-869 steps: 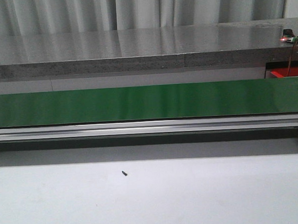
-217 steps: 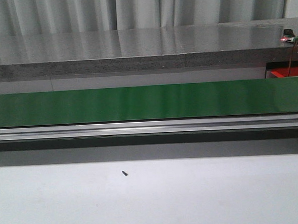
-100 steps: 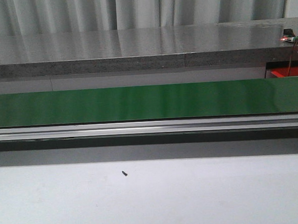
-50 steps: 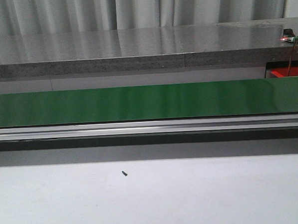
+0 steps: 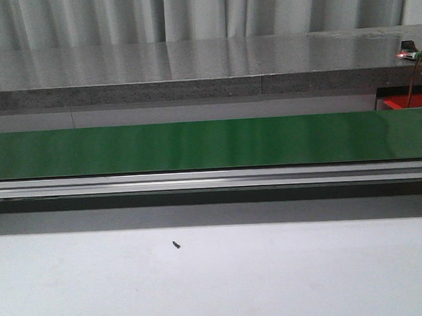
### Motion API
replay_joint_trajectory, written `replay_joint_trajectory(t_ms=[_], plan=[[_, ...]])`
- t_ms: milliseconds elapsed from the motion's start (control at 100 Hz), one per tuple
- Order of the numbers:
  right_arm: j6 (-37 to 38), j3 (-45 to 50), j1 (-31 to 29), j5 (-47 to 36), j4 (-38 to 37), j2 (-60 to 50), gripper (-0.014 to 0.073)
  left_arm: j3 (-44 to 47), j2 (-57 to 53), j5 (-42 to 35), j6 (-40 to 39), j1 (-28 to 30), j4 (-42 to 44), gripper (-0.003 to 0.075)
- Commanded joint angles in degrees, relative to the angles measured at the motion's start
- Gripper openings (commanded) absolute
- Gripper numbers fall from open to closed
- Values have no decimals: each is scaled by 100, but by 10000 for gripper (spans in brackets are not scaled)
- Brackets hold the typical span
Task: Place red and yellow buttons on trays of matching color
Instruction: 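Move the left gripper over a red button and grasp it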
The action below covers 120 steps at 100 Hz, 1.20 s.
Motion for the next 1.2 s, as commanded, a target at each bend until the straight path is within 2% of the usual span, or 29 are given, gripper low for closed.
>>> replay_joint_trajectory(t_ms=[0,230,300,560,660,790,910,1190], plan=[[-49,-147,-32,-389,-46,-6,-67,-197,-301,-364,-44,-39,-138,524],[-49,-147,-32,-389,-46,-6,-67,-197,-102,-465,-44,-39,-334,522],[-49,-147,-32,-389,-46,-6,-67,-197,-92,-520,-44,-39,-334,493],[-49,-147,-32,-389,-46,-6,-67,-197,-92,-599,-44,-39,-357,226],[-49,-147,-32,-389,-46,-6,-67,-197,-128,-592,-33,-39,-357,167],[-49,-147,-32,-389,-46,-6,-67,-197,-339,-516,7,-28,-244,158],[-49,-147,-32,-389,-46,-6,-67,-197,-750,-186,30,-19,199,158],[-49,-147,-32,-389,-46,-6,-67,-197,-1724,571,583,-19,649,158]])
